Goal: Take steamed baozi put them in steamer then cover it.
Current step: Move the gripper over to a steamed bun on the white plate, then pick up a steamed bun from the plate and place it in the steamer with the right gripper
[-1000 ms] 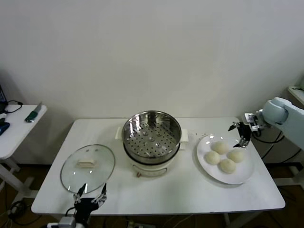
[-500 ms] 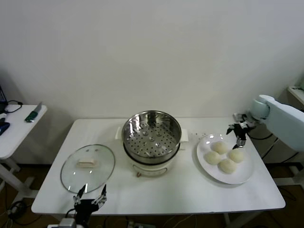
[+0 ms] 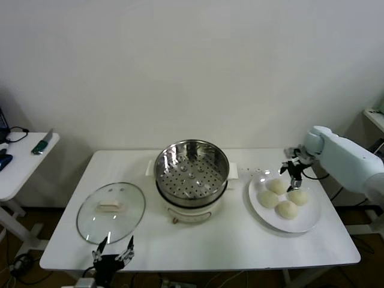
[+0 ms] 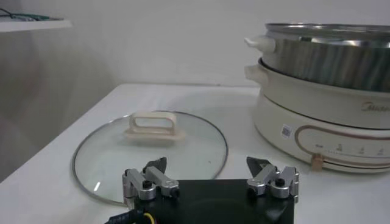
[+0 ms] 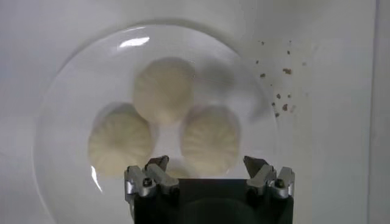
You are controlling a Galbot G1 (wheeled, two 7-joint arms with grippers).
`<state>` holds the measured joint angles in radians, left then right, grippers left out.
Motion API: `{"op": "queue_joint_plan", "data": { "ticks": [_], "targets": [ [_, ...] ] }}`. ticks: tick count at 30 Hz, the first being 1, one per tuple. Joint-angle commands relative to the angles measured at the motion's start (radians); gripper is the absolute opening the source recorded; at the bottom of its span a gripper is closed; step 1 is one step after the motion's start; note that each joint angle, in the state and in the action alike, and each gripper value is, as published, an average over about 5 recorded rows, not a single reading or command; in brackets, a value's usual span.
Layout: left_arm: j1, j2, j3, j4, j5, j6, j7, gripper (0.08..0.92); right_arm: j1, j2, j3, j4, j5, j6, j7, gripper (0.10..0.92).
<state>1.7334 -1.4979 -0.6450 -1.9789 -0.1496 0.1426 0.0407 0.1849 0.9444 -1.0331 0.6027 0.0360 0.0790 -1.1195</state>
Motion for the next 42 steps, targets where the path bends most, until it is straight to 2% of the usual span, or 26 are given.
{"op": "queue_joint_plan", "data": {
  "ticks": [1,18,21,26,32,35,42],
  "targets": [
    [0.000,-0.002,0.001,0.006,0.002,-0.001,-0.001,0.823,-0.041,0.064,0.045,-0.107,-0.050,0.028,0.009,0.823],
    [0.001,-0.004,0.009,0.011,0.008,0.000,-0.007,0.823,-0.057,0.103,0.073,-0.148,-0.079,0.037,0.027,0.820],
    [0.002,-0.004,0.010,0.010,0.012,0.001,-0.009,0.823,-0.054,0.102,0.070,-0.143,-0.079,0.034,0.022,0.792],
    [0.006,-0.007,0.013,0.008,0.019,0.002,-0.010,0.823,-0.045,0.098,0.065,-0.131,-0.078,0.033,0.017,0.678],
    [0.013,-0.012,0.017,0.001,0.027,0.004,-0.011,0.823,0.006,0.086,0.024,-0.100,-0.046,0.045,0.006,0.645],
    [0.012,-0.014,0.017,-0.007,0.032,0.008,-0.011,0.823,0.090,0.066,-0.062,-0.051,0.006,0.070,0.000,0.645],
    [0.009,-0.016,0.014,-0.023,0.037,0.018,-0.011,0.823,0.430,-0.003,-0.369,0.246,0.198,0.123,-0.015,0.645]
  ]
}}
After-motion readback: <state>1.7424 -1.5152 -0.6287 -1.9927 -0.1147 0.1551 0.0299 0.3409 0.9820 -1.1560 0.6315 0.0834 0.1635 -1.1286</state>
